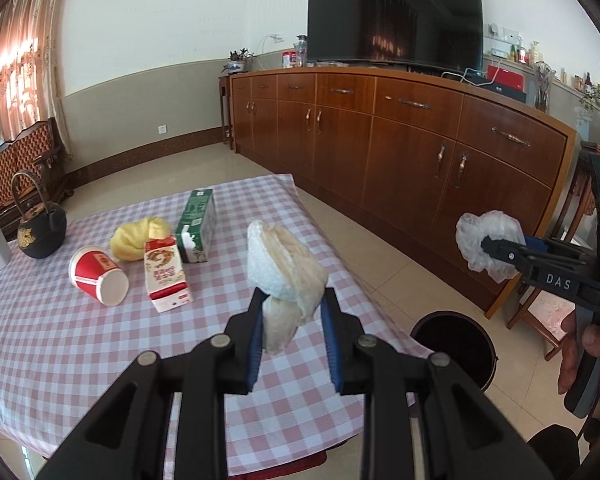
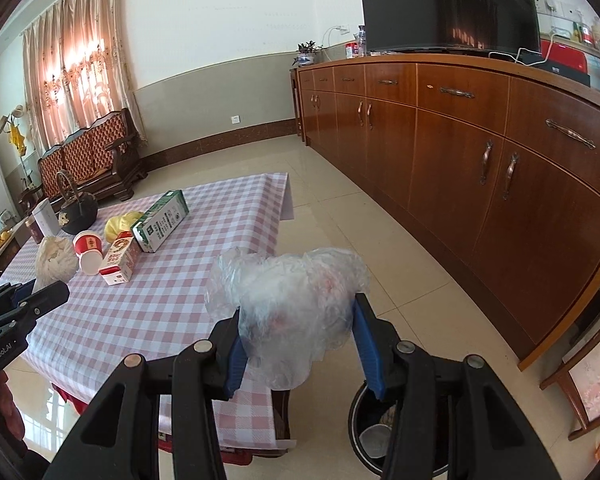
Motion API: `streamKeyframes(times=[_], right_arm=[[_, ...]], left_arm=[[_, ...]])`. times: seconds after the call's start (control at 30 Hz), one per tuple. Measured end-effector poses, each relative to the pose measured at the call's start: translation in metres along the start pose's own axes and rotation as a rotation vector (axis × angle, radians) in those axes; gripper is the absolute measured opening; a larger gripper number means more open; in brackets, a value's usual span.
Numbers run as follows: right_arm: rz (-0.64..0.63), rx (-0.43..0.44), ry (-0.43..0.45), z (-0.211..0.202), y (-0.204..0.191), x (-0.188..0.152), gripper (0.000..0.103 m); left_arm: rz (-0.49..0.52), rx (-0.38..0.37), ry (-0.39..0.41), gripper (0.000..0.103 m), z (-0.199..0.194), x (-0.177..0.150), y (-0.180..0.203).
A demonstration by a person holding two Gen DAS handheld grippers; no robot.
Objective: Collect trash
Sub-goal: 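Carry the tissue and clear plastic bag in both grippers over the bin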
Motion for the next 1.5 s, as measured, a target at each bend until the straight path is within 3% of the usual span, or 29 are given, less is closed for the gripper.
streamKeyframes(times=[0.5,0.9,1.2,1.5], right_arm=[[0.065,-0.131,-0.061,-0.012,0.088,-0.042,0.050],[0.106,-0.162,-0.154,0.001,0.155,-0.083,0.050],[0.063,-0.149,-0.194,0.020,0.184,-0.104,0.050],[-0.013,-0.086,-0.246,0.059,0.194,-0.131,0.050]], left_arm=[[0.070,-0.158,-0.027,0.028,0.045,-0.005,0.080],[0.155,-0.324,-0.106,0.028,0.089,-0.027,0.158],[0.159,-0.372,-0.190,0.028,0.127,-0.052,0.198],[0.145,-0.374,-0.222,0.028,0.162,-0.072,0.216]])
Point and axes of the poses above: each gripper's, at about its wrist camera, not at the fingertips, and z roughly the way its jaws point, y to its right, x to its top, the point moved 1 cm from there along z, roughly the way its jaws point, and after that the axes turned 6 degrees about -x, right-handed, at the moved point
